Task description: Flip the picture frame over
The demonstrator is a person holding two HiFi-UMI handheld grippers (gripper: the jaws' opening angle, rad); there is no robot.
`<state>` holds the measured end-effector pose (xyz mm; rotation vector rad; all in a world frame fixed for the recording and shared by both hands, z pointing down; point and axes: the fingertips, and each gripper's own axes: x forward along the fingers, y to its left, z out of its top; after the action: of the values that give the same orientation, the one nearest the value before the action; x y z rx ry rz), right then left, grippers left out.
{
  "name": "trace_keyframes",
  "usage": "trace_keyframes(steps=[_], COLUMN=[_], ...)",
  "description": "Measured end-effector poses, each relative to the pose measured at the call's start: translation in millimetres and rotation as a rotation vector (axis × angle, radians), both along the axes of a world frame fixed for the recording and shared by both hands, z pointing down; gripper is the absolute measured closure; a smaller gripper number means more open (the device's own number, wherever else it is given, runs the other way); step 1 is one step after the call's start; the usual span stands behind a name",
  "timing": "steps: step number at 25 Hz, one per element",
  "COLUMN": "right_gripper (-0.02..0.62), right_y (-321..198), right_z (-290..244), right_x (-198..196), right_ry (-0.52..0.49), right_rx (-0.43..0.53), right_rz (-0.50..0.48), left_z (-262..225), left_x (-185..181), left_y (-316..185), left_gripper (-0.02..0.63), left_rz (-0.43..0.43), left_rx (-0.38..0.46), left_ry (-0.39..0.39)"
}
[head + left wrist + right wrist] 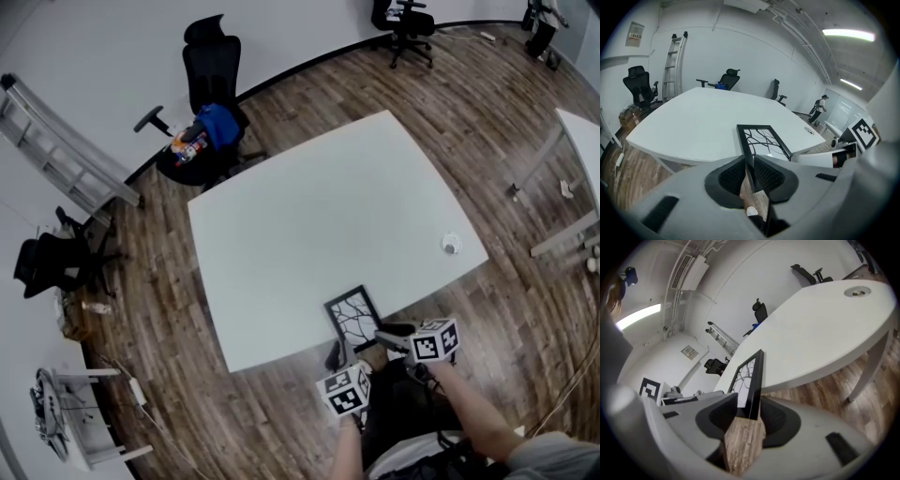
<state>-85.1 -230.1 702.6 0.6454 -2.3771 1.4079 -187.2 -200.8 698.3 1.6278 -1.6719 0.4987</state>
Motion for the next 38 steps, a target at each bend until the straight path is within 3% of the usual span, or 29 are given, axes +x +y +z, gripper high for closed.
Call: trace_keyframes(steps=[6, 8, 11, 20, 26, 30, 34, 38], right_gripper=[0.449, 0.492, 0.507, 0.511, 0.512, 0.514, 0.514, 0.517], right_y=[3.6, 0.1, -4.8, -12.1, -16.8, -19.1, -18.4, -17.7], right_z=[-1.9, -4.8, -13.8, -29.6, -50.1, -58.8, -71.0, -83.8], right_x=[-6.9, -3.5, -3.9, -4.1, -8.3, -10.6, -14.1, -17.0], right_ry=[-0.040, -0.056, -0.085, -0.044, 0.014, 0.050, 0.077, 0.122], right_rx=[-0.035, -0.037, -0.038, 0.027, 0.141, 0.202, 0.280, 0.389], right_rz=[-0.027, -0.008, 0.014, 0.035, 0.026, 0.019, 0.022, 0.003], left_z=[1.4, 1.6, 0.9, -4.3, -35.0, -50.8, -53.7, -61.1], left_x=[4.6, 5.0, 5.7, 9.0, 20.1, 28.7, 37.9, 43.5], left_y=[-7.9, -9.3, -9.7, -10.5, -28.7, -45.7, -48.0, -47.9], left_gripper=[0.551, 0.549, 0.551, 0.549, 0.537, 0.537, 0.537, 0.497], left_rz=[0.016, 0.013, 0.010, 0.024, 0.048, 0.095, 0.103, 0.081], left_rx=[0.004, 0.005, -0.001, 0.011, 0.058, 0.077, 0.049, 0.048], left_ry=[-0.004, 0.002, 0.020, 0.049, 0.177, 0.164, 0.222, 0.316])
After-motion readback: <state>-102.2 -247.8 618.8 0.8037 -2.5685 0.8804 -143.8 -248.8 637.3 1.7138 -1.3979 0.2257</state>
